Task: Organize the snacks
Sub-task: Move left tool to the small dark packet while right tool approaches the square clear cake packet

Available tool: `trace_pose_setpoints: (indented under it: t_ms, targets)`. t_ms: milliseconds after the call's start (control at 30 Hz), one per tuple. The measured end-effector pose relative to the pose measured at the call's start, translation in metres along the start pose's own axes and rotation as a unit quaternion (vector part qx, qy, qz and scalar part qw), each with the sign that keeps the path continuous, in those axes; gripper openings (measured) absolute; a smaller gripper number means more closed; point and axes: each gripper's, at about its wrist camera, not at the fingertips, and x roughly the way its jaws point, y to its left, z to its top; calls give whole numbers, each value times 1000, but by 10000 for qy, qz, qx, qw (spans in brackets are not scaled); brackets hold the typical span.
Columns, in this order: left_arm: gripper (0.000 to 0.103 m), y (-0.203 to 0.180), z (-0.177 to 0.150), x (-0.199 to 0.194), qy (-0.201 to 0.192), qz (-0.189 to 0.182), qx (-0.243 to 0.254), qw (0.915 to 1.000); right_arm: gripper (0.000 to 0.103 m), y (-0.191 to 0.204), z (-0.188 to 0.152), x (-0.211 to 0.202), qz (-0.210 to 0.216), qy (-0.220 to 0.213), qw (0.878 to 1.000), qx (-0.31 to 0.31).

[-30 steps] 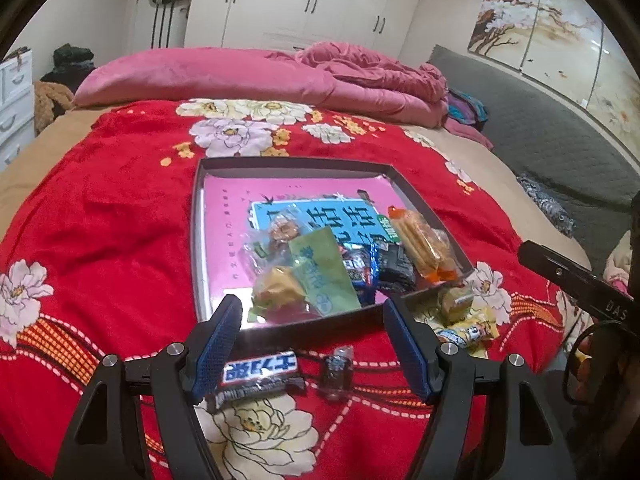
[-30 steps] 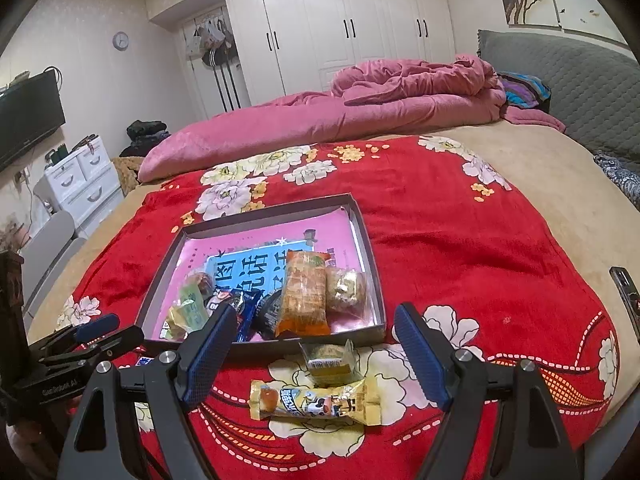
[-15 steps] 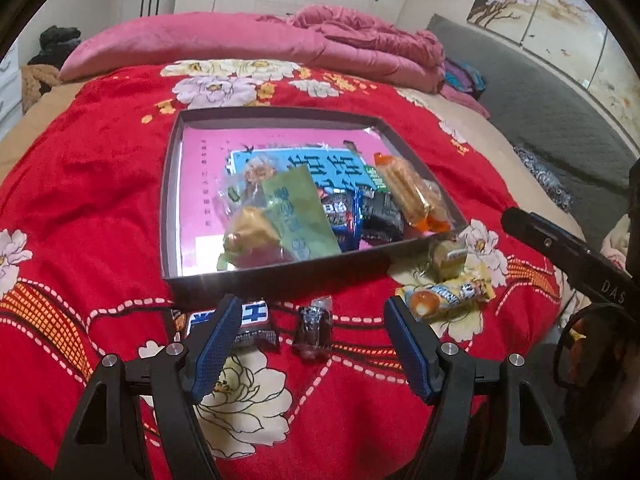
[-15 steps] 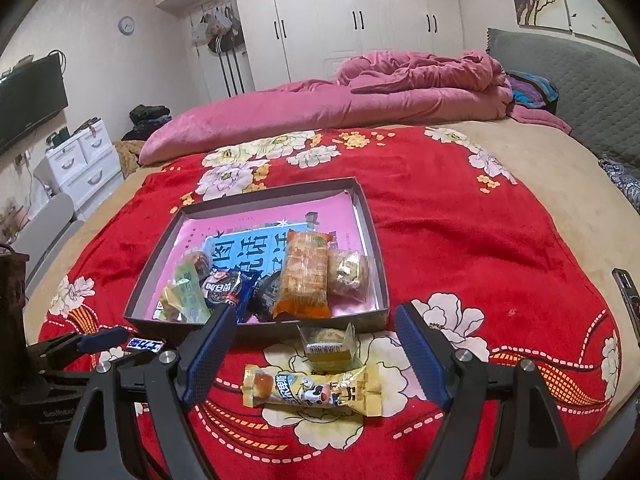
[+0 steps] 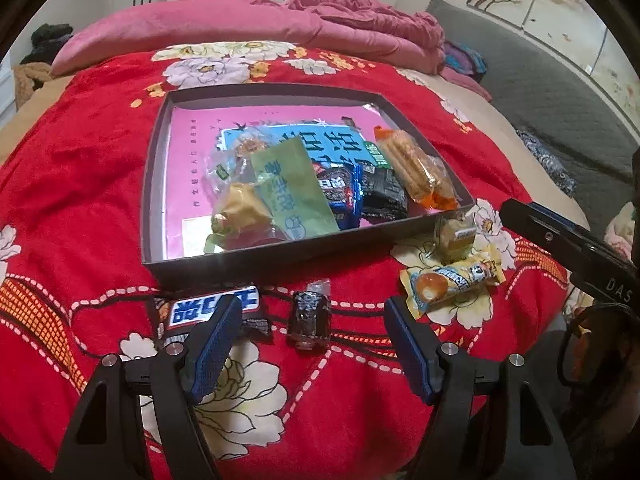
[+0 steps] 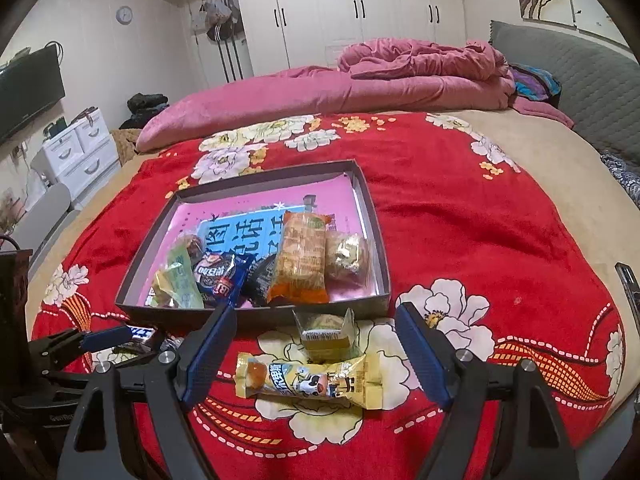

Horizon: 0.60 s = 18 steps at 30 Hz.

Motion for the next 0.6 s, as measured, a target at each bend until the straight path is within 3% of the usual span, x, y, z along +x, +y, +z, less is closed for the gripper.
trace_pose_setpoints:
  t_ms: [267, 433, 600]
  targets:
    - [75, -8, -3, 12, 209, -10, 175, 9996, 81, -5, -6, 14, -122, 216, 9997, -21]
    - [75, -8, -3, 16, 277, -207, 128, 9993, 81, -5, -8, 26, -129, 389, 9991, -53]
    - [63, -10, -3, 22, 343, -298, 116, 9989, 81, -3, -7, 41, -186, 571, 9981, -164]
